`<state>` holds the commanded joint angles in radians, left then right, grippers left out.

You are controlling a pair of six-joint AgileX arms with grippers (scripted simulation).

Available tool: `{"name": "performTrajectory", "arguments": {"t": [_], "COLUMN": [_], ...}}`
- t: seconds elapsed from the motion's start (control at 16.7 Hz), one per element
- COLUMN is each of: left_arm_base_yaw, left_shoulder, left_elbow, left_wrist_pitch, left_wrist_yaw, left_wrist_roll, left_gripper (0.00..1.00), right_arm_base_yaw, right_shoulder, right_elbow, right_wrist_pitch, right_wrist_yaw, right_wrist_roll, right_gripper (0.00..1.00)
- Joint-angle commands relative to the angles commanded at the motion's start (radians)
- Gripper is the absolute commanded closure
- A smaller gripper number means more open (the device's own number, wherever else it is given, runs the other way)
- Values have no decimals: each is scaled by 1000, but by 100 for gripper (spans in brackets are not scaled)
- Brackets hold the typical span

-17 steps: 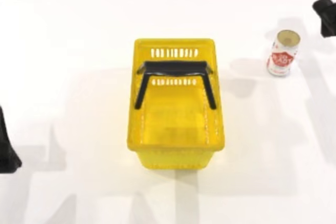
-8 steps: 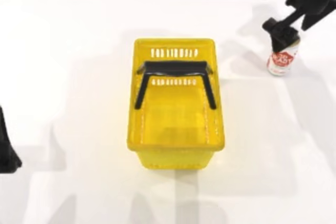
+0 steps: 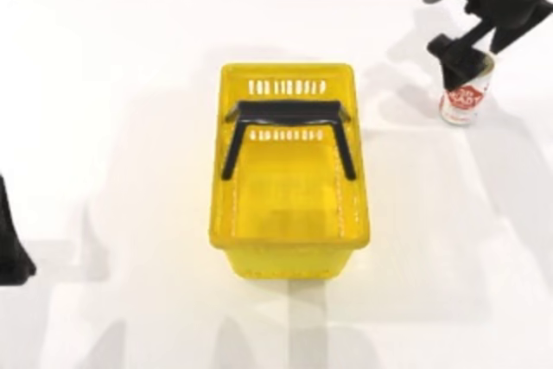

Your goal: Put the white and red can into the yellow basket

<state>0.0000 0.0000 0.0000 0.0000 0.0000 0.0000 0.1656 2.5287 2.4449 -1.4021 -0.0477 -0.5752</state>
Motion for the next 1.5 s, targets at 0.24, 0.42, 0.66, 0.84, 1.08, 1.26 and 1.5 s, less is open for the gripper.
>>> {"name": "performTrajectory", "arguments": {"t": [0.24, 0.42, 0.66, 0.84, 1.08, 1.26, 1.5], "left_arm_base_yaw": [0, 0, 0, 0, 0, 0, 0], "left_shoulder": [0, 0, 0, 0, 0, 0, 0], "left_elbow": [0, 0, 0, 0, 0, 0, 0], "left_wrist_pitch": [0, 0, 0, 0, 0, 0, 0], "left_wrist_yaw": [0, 0, 0, 0, 0, 0, 0], "left_wrist_roll": [0, 0, 0, 0, 0, 0, 0], "left_gripper": [0, 0, 0, 0, 0, 0, 0], "right_arm_base_yaw": [6, 8, 8, 8, 8, 8, 8], "right_shoulder": [1, 3, 3, 3, 3, 3, 3], "right_elbow": [-123, -172, -172, -172, -172, -172, -172], "right_wrist_pitch": [126, 176, 176, 176, 176, 176, 176], "right_wrist_yaw": [0, 1, 1, 1, 1, 1, 1], "right_wrist_roll": [5, 7, 7, 7, 7, 7, 7], "right_gripper": [0, 0, 8, 30, 60, 83, 100]}}
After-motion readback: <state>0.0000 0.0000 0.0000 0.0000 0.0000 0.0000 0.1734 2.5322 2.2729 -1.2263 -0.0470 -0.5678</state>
